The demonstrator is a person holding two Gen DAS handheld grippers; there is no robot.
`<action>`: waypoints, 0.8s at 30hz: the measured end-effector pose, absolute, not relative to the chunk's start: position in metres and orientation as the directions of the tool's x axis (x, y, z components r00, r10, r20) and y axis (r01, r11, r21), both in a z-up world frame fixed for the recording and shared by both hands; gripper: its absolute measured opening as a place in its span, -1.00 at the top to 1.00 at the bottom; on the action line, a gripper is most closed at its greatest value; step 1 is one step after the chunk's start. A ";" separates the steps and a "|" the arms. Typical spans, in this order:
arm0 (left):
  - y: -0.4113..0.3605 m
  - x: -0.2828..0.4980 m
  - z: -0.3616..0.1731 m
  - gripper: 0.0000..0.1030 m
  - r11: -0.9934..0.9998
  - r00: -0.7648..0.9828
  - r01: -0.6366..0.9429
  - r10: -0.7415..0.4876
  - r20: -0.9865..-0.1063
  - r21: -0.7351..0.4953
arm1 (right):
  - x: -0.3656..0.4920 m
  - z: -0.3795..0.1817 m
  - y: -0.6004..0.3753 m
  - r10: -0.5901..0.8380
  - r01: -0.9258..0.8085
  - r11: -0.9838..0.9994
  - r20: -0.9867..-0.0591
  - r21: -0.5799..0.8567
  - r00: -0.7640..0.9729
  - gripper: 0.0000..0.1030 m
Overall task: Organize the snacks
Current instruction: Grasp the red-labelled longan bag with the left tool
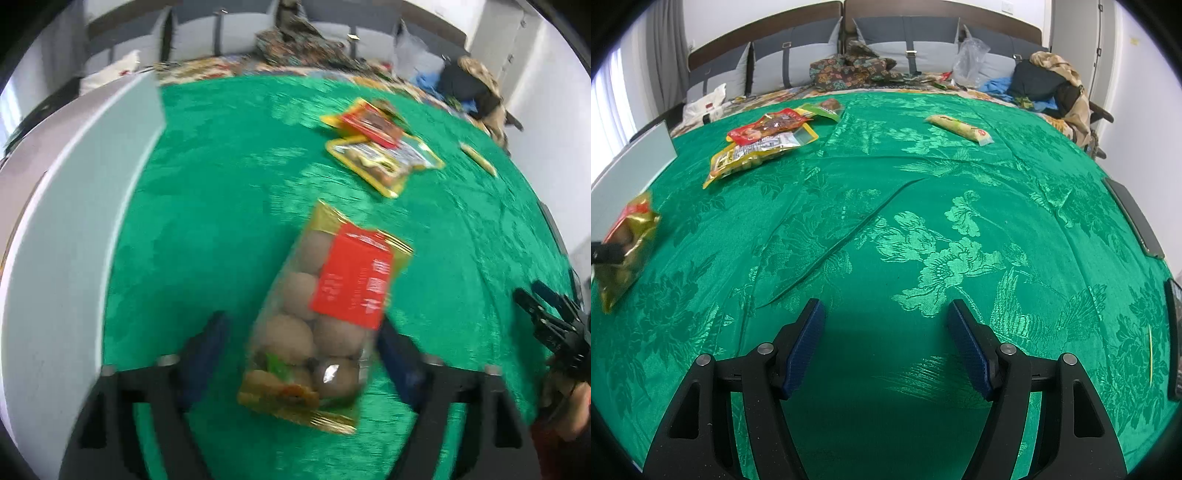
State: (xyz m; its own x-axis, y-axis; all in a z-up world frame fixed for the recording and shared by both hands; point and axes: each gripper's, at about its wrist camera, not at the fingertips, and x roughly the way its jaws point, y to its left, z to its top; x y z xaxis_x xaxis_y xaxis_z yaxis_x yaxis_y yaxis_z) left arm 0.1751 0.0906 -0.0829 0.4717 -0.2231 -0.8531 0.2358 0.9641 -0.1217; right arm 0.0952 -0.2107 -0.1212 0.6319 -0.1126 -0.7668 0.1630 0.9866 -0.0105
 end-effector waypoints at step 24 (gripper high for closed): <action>0.103 0.188 -0.111 -1.00 0.955 0.600 0.164 -0.295 -0.743 -0.247 | 0.291 -0.060 -0.227 0.118 0.104 0.973 -0.832 0.205 0.542 -0.42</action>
State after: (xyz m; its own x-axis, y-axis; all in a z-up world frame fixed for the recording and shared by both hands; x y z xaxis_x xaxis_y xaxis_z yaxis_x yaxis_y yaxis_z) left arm 0.1880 0.1030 -0.1110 0.6004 -0.2950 -0.7434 0.1639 0.9551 -0.2466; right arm 0.2914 -0.2272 -0.0596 0.5416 0.1176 -0.8324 0.1037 0.9733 0.2050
